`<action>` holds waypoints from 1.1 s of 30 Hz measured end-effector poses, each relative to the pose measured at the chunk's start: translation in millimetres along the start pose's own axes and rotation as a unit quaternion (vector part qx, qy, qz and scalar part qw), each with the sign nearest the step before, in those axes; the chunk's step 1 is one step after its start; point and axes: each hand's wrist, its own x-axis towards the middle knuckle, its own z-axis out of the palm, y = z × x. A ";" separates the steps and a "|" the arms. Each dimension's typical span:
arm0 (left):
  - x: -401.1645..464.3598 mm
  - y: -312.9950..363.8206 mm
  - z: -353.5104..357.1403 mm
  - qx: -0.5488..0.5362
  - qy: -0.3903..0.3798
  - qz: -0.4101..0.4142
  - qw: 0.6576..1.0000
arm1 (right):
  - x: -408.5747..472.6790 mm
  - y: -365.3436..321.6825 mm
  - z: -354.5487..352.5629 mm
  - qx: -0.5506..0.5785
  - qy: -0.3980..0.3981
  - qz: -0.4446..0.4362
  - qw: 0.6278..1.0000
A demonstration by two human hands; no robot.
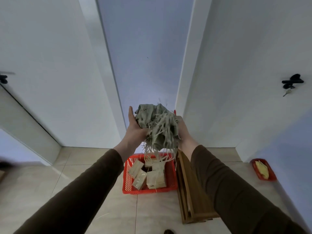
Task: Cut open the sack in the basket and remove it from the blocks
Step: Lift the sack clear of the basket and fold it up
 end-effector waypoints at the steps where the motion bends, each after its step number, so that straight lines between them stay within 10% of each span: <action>1: 0.6 -2.3 0.3 -0.013 0.026 0.005 1.000 | -3.3 -1.7 0.3 -0.058 0.024 -0.015 0.998; 5: 2.8 -8.6 0.2 0.009 0.090 0.015 0.996 | -10.8 3.2 -1.9 -0.234 0.105 -0.142 0.956; 14: -0.3 -10.8 8.3 0.274 0.113 0.188 0.936 | -40.5 15.9 5.8 -0.054 0.010 -0.058 0.997; 21: -15.0 -13.4 23.7 0.005 -0.048 0.025 0.998 | -67.5 17.7 -14.3 -0.028 0.043 -0.115 0.992; 33: -38.2 -47.1 99.0 -0.220 -0.008 -0.116 0.969 | -113.4 62.9 -68.3 -0.146 0.258 -0.191 0.936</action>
